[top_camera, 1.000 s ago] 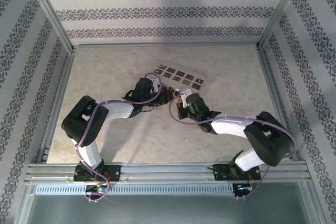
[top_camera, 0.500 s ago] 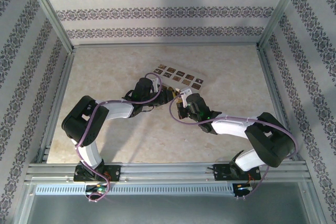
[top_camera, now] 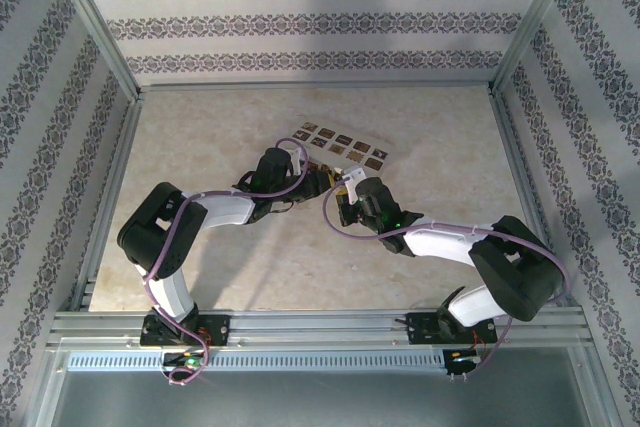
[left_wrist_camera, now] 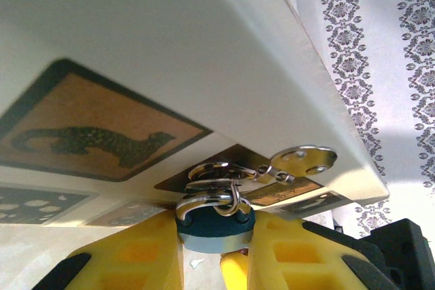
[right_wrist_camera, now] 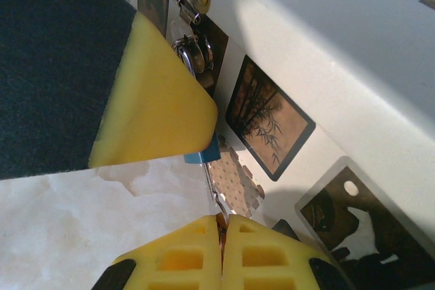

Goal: Unlock the padlock with the key

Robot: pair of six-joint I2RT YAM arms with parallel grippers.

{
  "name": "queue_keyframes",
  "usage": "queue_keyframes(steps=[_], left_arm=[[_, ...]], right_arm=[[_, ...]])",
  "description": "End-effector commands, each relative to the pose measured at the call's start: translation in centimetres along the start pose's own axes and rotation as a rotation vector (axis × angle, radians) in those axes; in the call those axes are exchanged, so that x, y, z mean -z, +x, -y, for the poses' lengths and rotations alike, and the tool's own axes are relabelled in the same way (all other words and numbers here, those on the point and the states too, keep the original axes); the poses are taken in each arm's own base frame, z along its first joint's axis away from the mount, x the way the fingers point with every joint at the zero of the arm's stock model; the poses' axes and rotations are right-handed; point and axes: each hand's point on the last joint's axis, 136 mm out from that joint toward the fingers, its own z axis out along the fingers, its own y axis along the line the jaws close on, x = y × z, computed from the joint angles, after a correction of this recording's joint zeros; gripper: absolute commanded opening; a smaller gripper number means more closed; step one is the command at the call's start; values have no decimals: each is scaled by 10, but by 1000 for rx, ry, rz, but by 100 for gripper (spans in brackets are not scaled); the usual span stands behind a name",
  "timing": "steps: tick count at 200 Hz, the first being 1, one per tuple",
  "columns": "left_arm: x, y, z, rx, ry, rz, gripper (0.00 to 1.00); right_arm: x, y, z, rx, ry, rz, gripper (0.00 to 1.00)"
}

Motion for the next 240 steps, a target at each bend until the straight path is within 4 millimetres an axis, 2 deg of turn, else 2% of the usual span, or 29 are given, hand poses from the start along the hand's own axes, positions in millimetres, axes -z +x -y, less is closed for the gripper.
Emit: queue_keyframes(steps=[1, 87, 143, 240], left_arm=[[6, -10, 39, -37, 85, 23, 24], [6, -9, 46, -36, 98, 13, 24], [5, -6, 47, -31, 97, 6, 24], [1, -1, 48, -23, 97, -15, 24]], right_arm=[[0, -26, 1, 18, 17, 86, 0], [-2, -51, -12, -4, -77, 217, 0], [-4, -63, -9, -21, -127, 259, 0], [-4, -100, -13, -37, -239, 342, 0]])
